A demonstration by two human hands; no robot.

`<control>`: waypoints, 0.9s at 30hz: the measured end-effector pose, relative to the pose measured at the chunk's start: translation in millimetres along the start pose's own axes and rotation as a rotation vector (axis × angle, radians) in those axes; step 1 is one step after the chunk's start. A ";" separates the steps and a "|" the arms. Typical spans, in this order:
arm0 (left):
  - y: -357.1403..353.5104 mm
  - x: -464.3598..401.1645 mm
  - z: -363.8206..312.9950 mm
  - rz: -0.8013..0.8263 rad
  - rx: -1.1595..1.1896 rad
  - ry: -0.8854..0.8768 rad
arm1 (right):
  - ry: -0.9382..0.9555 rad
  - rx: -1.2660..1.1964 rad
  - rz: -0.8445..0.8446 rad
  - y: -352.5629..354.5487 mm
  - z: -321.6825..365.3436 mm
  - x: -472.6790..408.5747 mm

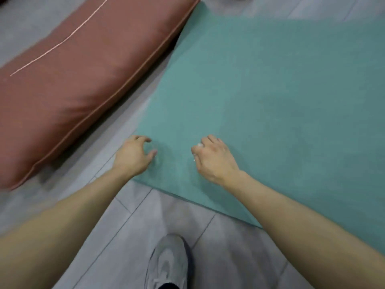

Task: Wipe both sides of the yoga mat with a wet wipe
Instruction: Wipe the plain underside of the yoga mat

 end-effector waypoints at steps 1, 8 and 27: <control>0.0 1.4 21.5 -0.034 0.027 0.119 | 0.022 0.019 0.014 -11.0 12.0 -8.3; -26.4 1.2 99.8 0.023 0.313 0.553 | 0.013 0.120 0.166 -63.4 38.3 -5.2; 133.3 99.3 -116.7 0.096 1.082 0.605 | -0.259 -0.032 0.246 144.9 97.9 157.0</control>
Point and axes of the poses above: each hand's wrist, its own x-axis away from the middle knuckle, its own y-axis out of the back of the hand, z = x × y, the point moved 4 cm from there along -x, towards the middle knuckle, and after that the axes turned 7 degrees about -y, right-handed, at the moved point
